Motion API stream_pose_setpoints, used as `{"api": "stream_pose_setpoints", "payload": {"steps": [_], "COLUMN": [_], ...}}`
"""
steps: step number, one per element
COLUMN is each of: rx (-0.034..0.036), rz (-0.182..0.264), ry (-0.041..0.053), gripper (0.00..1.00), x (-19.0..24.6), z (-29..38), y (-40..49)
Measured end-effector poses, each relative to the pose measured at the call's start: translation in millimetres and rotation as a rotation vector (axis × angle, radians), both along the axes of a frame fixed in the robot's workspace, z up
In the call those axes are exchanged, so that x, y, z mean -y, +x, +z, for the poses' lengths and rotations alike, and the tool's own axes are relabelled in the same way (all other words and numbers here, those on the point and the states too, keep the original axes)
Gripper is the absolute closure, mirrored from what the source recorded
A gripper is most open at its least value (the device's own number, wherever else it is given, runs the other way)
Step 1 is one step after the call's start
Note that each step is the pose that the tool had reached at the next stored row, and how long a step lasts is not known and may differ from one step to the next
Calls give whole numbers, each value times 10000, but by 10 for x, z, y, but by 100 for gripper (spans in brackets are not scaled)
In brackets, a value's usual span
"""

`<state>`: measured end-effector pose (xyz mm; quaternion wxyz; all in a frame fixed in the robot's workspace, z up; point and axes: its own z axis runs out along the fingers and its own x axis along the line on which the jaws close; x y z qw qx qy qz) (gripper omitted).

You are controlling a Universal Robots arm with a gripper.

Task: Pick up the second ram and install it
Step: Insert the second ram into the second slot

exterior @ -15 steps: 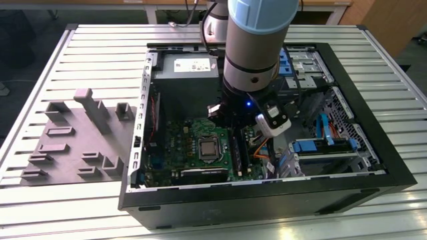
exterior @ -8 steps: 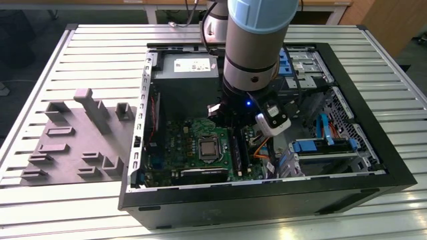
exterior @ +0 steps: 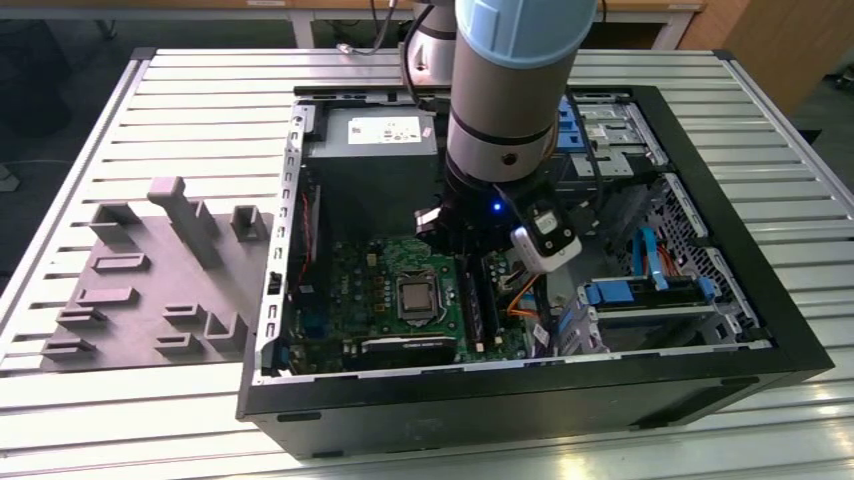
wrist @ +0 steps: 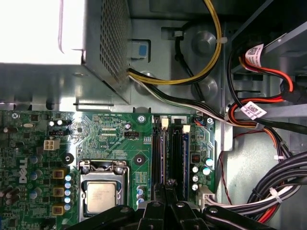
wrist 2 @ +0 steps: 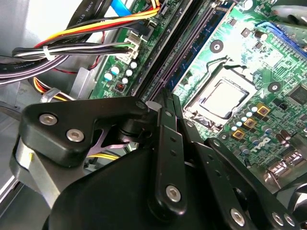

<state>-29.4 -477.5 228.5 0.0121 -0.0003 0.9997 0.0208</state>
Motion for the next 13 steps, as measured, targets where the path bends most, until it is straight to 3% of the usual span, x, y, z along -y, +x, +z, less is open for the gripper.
{"api": "stream_pose_setpoints", "payload": {"steps": [13], "rx": [-1], "rz": [0], "ry": [0], "gripper": [88], "x": [1], "z": [-14], "y": [0]}}
